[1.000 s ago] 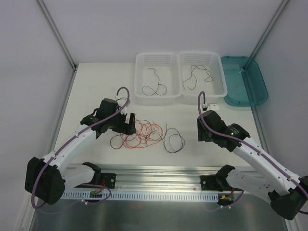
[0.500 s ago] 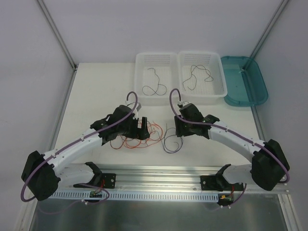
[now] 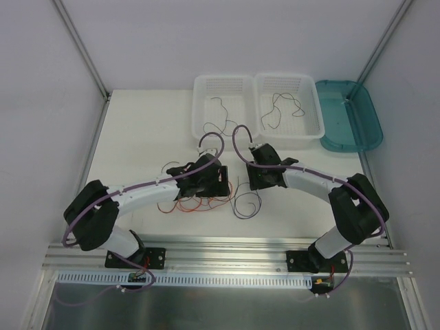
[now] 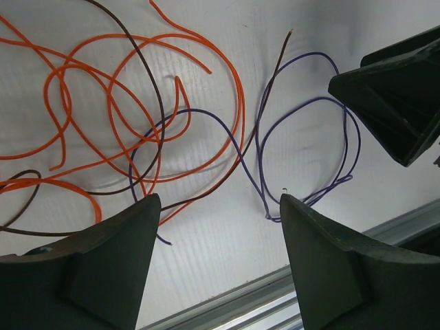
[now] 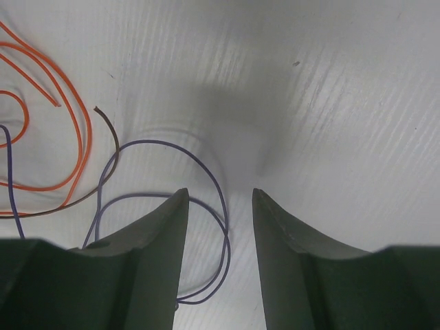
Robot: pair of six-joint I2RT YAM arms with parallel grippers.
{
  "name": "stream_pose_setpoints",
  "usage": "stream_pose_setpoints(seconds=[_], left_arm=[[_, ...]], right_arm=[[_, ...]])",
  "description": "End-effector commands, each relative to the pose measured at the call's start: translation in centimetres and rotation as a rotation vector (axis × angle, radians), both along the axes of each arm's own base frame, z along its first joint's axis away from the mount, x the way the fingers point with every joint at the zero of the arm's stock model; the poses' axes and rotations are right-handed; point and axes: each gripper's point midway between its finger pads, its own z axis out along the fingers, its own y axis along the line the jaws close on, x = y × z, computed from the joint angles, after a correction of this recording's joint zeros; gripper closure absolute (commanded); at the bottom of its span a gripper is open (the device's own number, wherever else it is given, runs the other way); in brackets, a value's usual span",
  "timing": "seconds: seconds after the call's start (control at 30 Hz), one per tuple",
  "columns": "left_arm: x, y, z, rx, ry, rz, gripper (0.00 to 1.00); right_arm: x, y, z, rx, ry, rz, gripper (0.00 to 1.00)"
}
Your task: Untangle the cables
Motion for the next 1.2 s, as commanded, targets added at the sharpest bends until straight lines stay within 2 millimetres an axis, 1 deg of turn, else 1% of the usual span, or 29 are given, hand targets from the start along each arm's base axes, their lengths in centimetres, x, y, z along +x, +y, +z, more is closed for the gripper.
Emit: stream_pose_setpoints(seconds=[0.0, 0.03, 0.07, 0.1, 0.13, 0.17, 0.23, 0.27, 0.37, 0.43, 0.47, 0.53, 0.6, 0.63, 0.67, 0.7, 0.73, 0.8, 0.83, 0.87, 0.9, 0.93, 0.97, 1.0, 1.03, 1.07, 1.1, 1.13, 1.17], left_arm=[[1.4, -3.2, 1.7, -0.088, -0.032, 0.060, 0.30], [1.1, -3.7, 1.1, -0.074, -0.021, 0.053, 0.32], [1.3, -3.9, 1.0, -0.071, -0.021, 0.057, 0.32], [1.1, -4.7, 1.2, -0.074, -0.025, 0.043, 0.33], [1.2, -4.9, 0.9, -0.067, -0.022, 0.044, 0.35], [1.0, -5.1, -0.1, -0.051, 0.000, 0.049, 0.37], [0.9, -5.5, -0.9, -0.045, 0.020, 0.050, 0.39], [0.8, -5.6, -1.8, -0.031, 0.040, 0.057, 0.42], [0.5, -5.9, -3.0, -0.012, 0.061, 0.062, 0.48], [0.3, -6.1, -3.3, -0.004, 0.064, 0.055, 0.56], [0.2, -6.2, -3.5, -0.002, 0.073, 0.047, 0.62], [0.0, -6.3, -3.4, -0.001, 0.071, 0.034, 0.84], [-0.1, -6.2, -2.3, -0.012, 0.042, 0.019, 1.00], [-0.1, -6.0, -1.9, -0.009, 0.025, 0.002, 1.00], [-0.2, -5.8, -0.5, -0.032, -0.003, -0.008, 1.00], [-0.3, -5.7, 0.4, -0.043, -0.020, -0.022, 1.00], [-0.4, -5.6, 2.4, -0.068, -0.063, -0.058, 1.00], [-0.8, -5.7, 4.6, -0.090, -0.094, -0.119, 1.00], [-1.4, -6.0, 6.6, -0.118, -0.122, -0.194, 1.00], [-1.7, -6.1, 8.1, -0.131, -0.135, -0.230, 1.00], [-2.0, -6.2, 9.3, -0.149, -0.150, -0.254, 1.00], [-2.8, -6.4, 11.3, -0.190, -0.177, -0.314, 1.00], [-2.9, -6.6, 13.0, -0.218, -0.207, -0.337, 1.00], [-3.2, -6.5, 14.2, -0.236, -0.224, -0.355, 1.00], [-3.7, -6.3, 15.8, -0.265, -0.255, -0.390, 1.00], [-3.9, -6.4, 17.8, -0.295, -0.286, -0.414, 1.00], [-4.4, -6.2, 18.4, -0.294, -0.283, -0.435, 1.00], [-4.8, -6.0, 19.6, -0.305, -0.308, -0.462, 1.00], [-5.5, -6.3, 21.8, -0.349, -0.325, -0.506, 1.00]], right_arm=[[1.7, 0.7, 2.9, 0.067, -0.091, -0.001, 0.55], [1.4, 0.5, 2.8, 0.066, -0.091, -0.004, 0.54], [1.5, 0.4, 3.2, 0.074, -0.100, -0.008, 0.54], [1.4, 0.3, 3.3, 0.075, -0.105, -0.009, 0.54], [1.4, 0.3, 3.8, 0.084, -0.120, -0.012, 0.54], [1.4, 0.3, 3.9, 0.086, -0.122, -0.010, 0.54], [1.4, 0.3, 4.4, 0.097, -0.133, -0.010, 0.53], [1.4, 0.6, 4.5, 0.112, -0.133, -0.003, 0.53], [1.5, 1.0, 4.7, 0.134, -0.137, 0.000, 0.53], [1.3, 1.0, 4.5, 0.139, -0.132, -0.001, 0.53], [1.3, 1.1, 4.6, 0.146, -0.132, 0.000, 0.53], [1.1, 1.2, 4.6, 0.154, -0.130, 0.002, 0.53], [1.2, 1.4, 4.9, 0.167, -0.138, 0.005, 0.53], [0.7, 1.7, 4.8, 0.186, -0.121, 0.022, 0.53], [0.7, 1.9, 5.0, 0.199, -0.125, 0.024, 0.53], [0.7, 1.9, 5.1, 0.202, -0.127, 0.023, 0.53], [0.7, 1.9, 5.1, 0.206, -0.128, 0.020, 0.53], [0.6, 1.7, 5.4, 0.209, -0.137, 0.013, 0.53], [0.6, 1.6, 5.5, 0.210, -0.142, 0.005, 0.53], [0.5, 1.4, 5.5, 0.210, -0.145, 0.000, 0.52], [0.5, 1.3, 6.1, 0.218, -0.161, -0.005, 0.52], [0.4, 1.2, 6.5, 0.224, -0.170, -0.006, 0.52], [0.3, 1.1, 6.8, 0.228, -0.175, -0.008, 0.52], [0.5, 0.7, 6.9, 0.215, -0.193, -0.026, 0.52], [0.5, 0.5, 7.8, 0.224, -0.217, -0.029, 0.52], [0.3, 0.3, 8.0, 0.226, -0.222, -0.030, 0.52], [0.2, 0.3, 8.5, 0.231, -0.232, -0.030, 0.52], [0.1, 0.1, 8.8, 0.232, -0.240, -0.031, 0.52], [0.0, -0.2, 9.4, 0.235, -0.257, -0.035, 0.51]])
